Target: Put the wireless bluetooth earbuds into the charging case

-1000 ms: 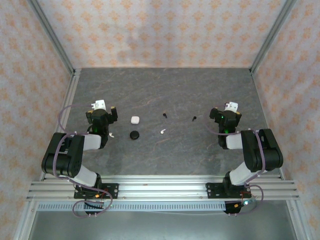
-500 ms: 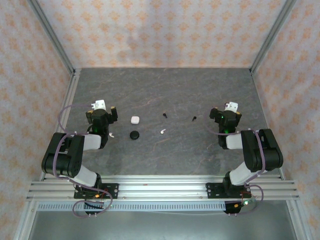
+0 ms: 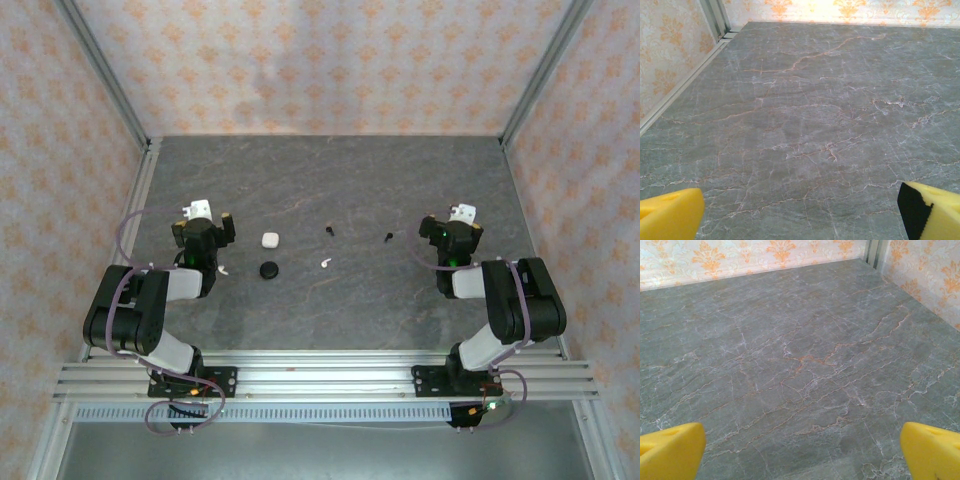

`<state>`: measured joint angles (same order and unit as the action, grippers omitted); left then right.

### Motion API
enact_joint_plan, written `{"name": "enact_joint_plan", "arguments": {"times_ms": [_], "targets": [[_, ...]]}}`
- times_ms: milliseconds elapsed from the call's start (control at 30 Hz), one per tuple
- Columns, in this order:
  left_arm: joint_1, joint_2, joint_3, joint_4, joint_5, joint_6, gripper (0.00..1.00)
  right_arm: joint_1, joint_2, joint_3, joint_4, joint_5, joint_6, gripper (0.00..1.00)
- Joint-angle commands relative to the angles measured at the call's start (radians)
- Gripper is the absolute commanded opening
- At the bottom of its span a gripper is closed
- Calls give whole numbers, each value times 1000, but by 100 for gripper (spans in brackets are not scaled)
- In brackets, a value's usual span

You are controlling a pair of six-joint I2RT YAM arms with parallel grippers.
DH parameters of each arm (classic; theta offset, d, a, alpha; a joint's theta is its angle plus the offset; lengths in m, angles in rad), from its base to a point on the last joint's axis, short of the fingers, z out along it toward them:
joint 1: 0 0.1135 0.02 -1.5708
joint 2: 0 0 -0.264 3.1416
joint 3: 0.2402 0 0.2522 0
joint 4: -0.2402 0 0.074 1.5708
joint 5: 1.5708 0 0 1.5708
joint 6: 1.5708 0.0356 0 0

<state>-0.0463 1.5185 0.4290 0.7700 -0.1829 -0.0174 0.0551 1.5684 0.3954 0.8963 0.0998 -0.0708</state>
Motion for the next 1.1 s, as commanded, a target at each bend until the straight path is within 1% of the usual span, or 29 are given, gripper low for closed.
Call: {"name": "enact_joint_plan", "arguments": {"times_ms": [0, 67, 167, 267, 333, 400, 467, 533, 600, 633, 667, 767, 867, 900, 967, 1000, 1067], "targets": [[-9, -26, -12, -15, 8, 10, 100, -8, -21, -9, -8, -9, 16, 99], [-9, -44, 4, -51, 3, 8, 100, -8, -22, -10, -6, -8, 15, 99], [-11, -93, 63, -197, -18, 1, 100, -8, -34, -26, 20, 19, 23, 99], [-10, -156, 80, -271, -17, -4, 100, -8, -80, -47, 19, 7, 18, 99], [-8, -195, 135, -417, -34, -37, 100, -8, -125, -49, -14, -10, 12, 99], [-7, -211, 228, -622, -64, -104, 100, -6, -179, -38, -76, -23, 5, 99], [-4, -206, 343, -840, -70, -168, 100, -4, -247, -16, -168, -39, -4, 99], [3, -195, 424, -987, -29, -197, 100, -1, -311, 20, -276, -31, 21, 99], [6, -203, 461, -1059, 43, -211, 100, -1, -364, 76, -415, -19, 77, 99], [7, -215, 476, -1095, 81, -218, 100, -1, -379, 119, -518, -27, 103, 99], [7, -224, 489, -1129, 107, -228, 100, 0, -379, 149, -582, -35, 120, 99], [7, -250, 538, -1270, 158, -291, 99, 11, -380, 284, -857, -36, 213, 99], [0, -244, 581, -1454, 213, -438, 88, 35, -340, 429, -1143, -15, 332, 96], [-10, -243, 583, -1498, 224, -488, 85, 42, -323, 458, -1206, -15, 366, 96], [-63, -251, 566, -1553, 238, -610, 79, 66, -290, 500, -1293, -49, 420, 92], [-97, -260, 553, -1563, 232, -656, 78, 79, -281, 505, -1311, -68, 437, 91], [-193, -271, 529, -1573, 201, -767, 75, 116, -264, 511, -1327, -101, 468, 89]]}}
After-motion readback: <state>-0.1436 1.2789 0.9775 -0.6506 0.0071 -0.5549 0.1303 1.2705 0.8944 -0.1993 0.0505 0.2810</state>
